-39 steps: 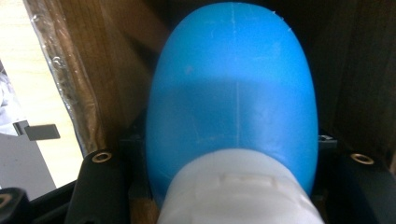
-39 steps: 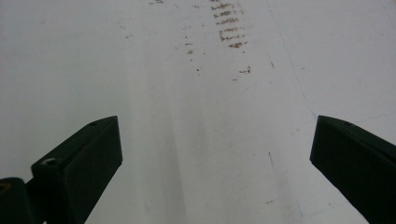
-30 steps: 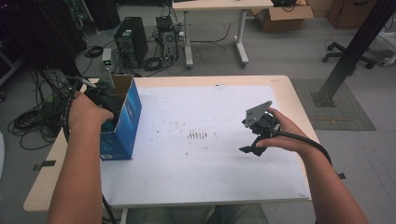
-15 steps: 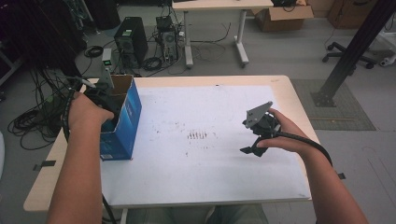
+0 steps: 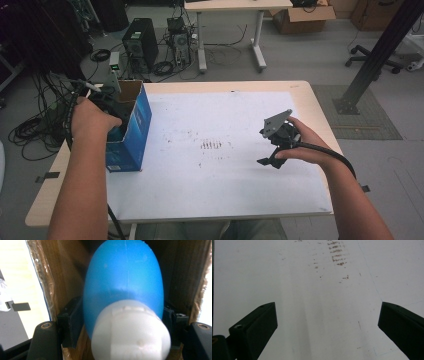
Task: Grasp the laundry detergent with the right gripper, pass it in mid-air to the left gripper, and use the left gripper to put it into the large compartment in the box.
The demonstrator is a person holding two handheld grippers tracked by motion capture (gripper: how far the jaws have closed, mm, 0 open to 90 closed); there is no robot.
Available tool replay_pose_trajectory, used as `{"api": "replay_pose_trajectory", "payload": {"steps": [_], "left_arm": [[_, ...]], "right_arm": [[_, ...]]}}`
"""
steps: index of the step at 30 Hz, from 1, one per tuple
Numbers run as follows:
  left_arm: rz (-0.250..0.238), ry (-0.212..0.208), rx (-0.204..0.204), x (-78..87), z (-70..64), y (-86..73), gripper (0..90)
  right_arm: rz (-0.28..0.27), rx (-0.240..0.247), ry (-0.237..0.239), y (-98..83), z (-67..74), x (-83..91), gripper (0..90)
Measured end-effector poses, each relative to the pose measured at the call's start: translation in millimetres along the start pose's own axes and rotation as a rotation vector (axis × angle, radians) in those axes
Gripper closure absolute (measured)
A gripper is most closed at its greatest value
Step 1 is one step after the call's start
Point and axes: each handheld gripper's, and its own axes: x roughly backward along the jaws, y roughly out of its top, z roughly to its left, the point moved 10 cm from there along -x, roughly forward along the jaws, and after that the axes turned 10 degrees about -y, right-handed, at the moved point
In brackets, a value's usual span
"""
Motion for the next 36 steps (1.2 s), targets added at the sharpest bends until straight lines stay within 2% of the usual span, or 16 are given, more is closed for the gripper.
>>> {"api": "replay_pose_trajectory", "payload": {"steps": [13,20,26,29,34,36], "left_arm": [[-0.029,0.016,0.015,19.4,0.7,-5.8,22.1],[-0.043,0.023,-0.005,31.1,-3.9,-9.7,19.7],[-0.065,0.029,-0.015,41.8,-11.4,-12.8,9.4],[-0.075,0.018,-0.030,45.5,-17.4,-15.0,8.0],[-0.084,0.025,-0.050,52.7,-26.3,-19.2,0.3],[-0.090,0.021,-0.057,56.5,-29.8,-20.7,0.2]], "right_arm": [[-0.006,0.005,0.001,1.7,1.8,3.9,2.1],[-0.011,0.011,-0.002,4.8,2.0,7.3,2.1],[-0.014,0.017,-0.004,6.5,3.3,10.4,2.1],[-0.020,0.018,-0.005,7.4,4.2,12.4,2.1],[-0.026,0.023,-0.005,7.7,5.8,14.7,2.1],[-0.028,0.025,-0.003,7.6,6.6,16.0,2.1]]}}
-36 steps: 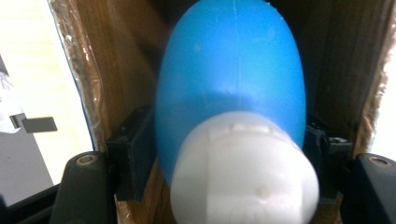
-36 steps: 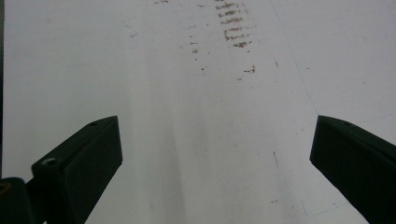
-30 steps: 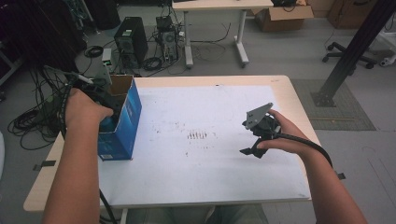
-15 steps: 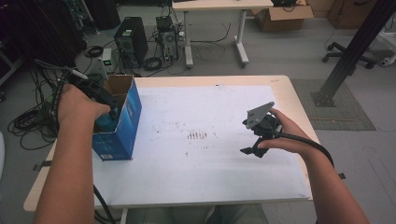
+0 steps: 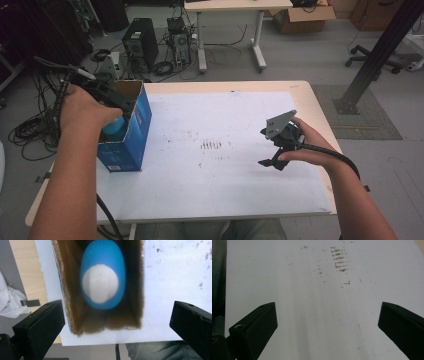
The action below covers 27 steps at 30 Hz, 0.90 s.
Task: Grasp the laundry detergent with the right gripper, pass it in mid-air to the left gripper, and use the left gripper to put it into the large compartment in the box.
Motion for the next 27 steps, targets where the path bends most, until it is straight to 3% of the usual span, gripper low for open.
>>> {"api": "replay_pose_trajectory", "payload": {"steps": [5,12,18,22,25,27], "left_arm": [[-0.001,0.020,-0.040,10.1,-9.9,-2.9,0.2],[-0.019,0.040,-0.158,33.1,-38.4,-0.4,0.2],[-0.037,0.080,-0.339,56.6,-71.4,4.8,0.2],[-0.047,0.045,-0.460,68.4,-100.8,4.4,0.2],[-0.039,0.047,-0.557,72.4,-120.2,0.6,0.2],[-0.020,0.063,-0.643,71.2,-132.0,-3.7,0.2]], "right_arm": [[-0.001,0.003,-0.001,-1.7,1.4,3.9,2.1],[0.003,0.006,-0.011,-2.7,-3.2,10.7,2.1],[0.009,0.023,-0.023,1.5,-8.5,17.0,2.1],[0.018,0.031,-0.029,6.1,-10.6,21.2,2.1],[0.026,0.041,-0.031,9.4,-11.3,23.9,2.1],[0.029,0.049,-0.026,11.6,-10.2,25.6,2.1]]}}
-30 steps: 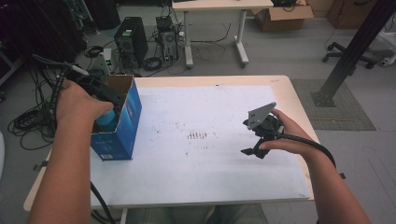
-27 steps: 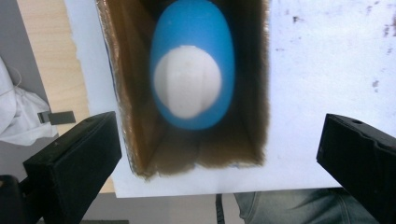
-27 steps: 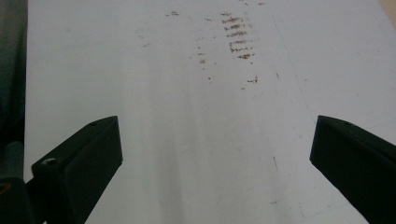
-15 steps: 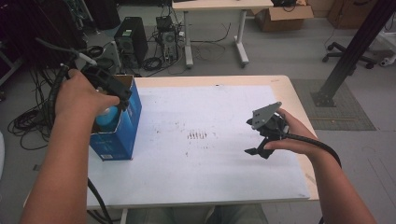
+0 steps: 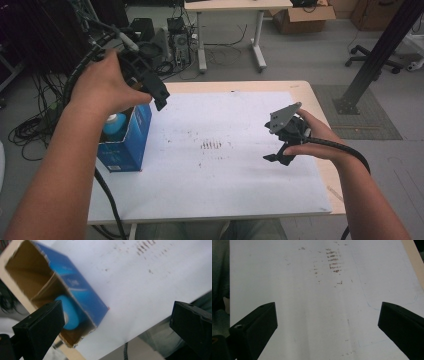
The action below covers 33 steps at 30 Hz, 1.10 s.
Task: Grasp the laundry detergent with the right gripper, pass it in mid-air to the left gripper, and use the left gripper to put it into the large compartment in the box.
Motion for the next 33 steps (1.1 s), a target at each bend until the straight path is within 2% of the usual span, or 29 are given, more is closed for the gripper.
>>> {"api": "replay_pose_trajectory", "payload": {"steps": [4,7,9,11,14,18,20,22,24,27,29,33], "left_arm": [[0.048,0.007,-0.157,-8.1,-23.1,2.4,0.2],[0.071,-0.011,-0.243,-16.2,-36.5,3.7,0.2],[0.069,-0.028,-0.300,-21.1,-43.8,6.6,0.2],[0.074,-0.077,-0.341,-26.8,-51.9,7.6,0.2],[0.089,-0.119,-0.403,-36.1,-59.4,8.5,0.2],[0.123,-0.157,-0.492,-53.7,-64.1,8.6,0.2],[0.141,-0.159,-0.528,-64.5,-64.2,7.8,0.2],[0.152,-0.168,-0.583,-75.1,-64.2,7.6,0.2],[0.179,-0.187,-0.618,-85.3,-64.5,6.3,0.2],[0.222,-0.161,-0.673,-98.5,-62.4,6.9,0.2],[0.230,-0.154,-0.693,-102.8,-61.9,9.6,0.2],[0.223,-0.167,-0.701,-106.1,-62.2,15.5,0.2]], "right_arm": [[0.031,0.027,0.005,2.0,2.7,2.1,2.1],[0.066,0.041,0.019,2.6,6.1,3.7,2.3],[0.095,0.055,0.027,2.6,7.5,4.9,2.4],[0.117,0.067,0.032,3.2,7.7,6.2,2.5],[0.138,0.080,0.039,5.1,6.1,8.5,2.5],[0.168,0.102,0.055,6.1,3.8,8.0,2.5],[0.184,0.116,0.061,5.8,2.9,5.7,2.6],[0.194,0.124,0.077,5.5,4.1,3.1,2.7],[0.218,0.121,0.101,3.7,7.1,0.9,2.7],[0.244,0.146,0.120,1.2,6.8,-5.9,2.9],[0.258,0.154,0.128,0.0,5.9,-10.5,3.3],[0.263,0.155,0.141,0.5,3.9,-16.0,3.4]]}}
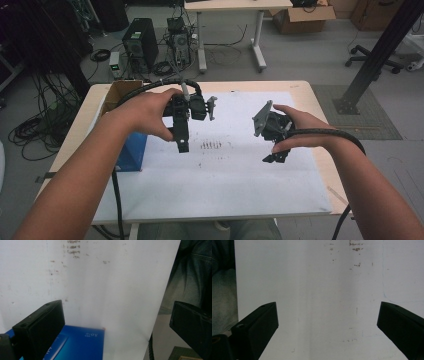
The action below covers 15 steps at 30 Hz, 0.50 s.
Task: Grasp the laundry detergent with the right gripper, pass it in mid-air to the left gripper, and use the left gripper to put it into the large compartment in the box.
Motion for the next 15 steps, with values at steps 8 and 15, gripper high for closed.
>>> {"api": "replay_pose_trajectory", "payload": {"steps": [8,15], "left_arm": [[0.017,0.007,-0.017,-4.6,5.0,5.5,0.2],[0.010,0.003,-0.018,-4.2,5.5,5.5,0.2]], "right_arm": [[0.003,-0.006,0.006,1.1,-1.5,-3.9,3.4],[0.007,-0.005,0.008,0.8,-0.1,-5.2,3.4]]}}
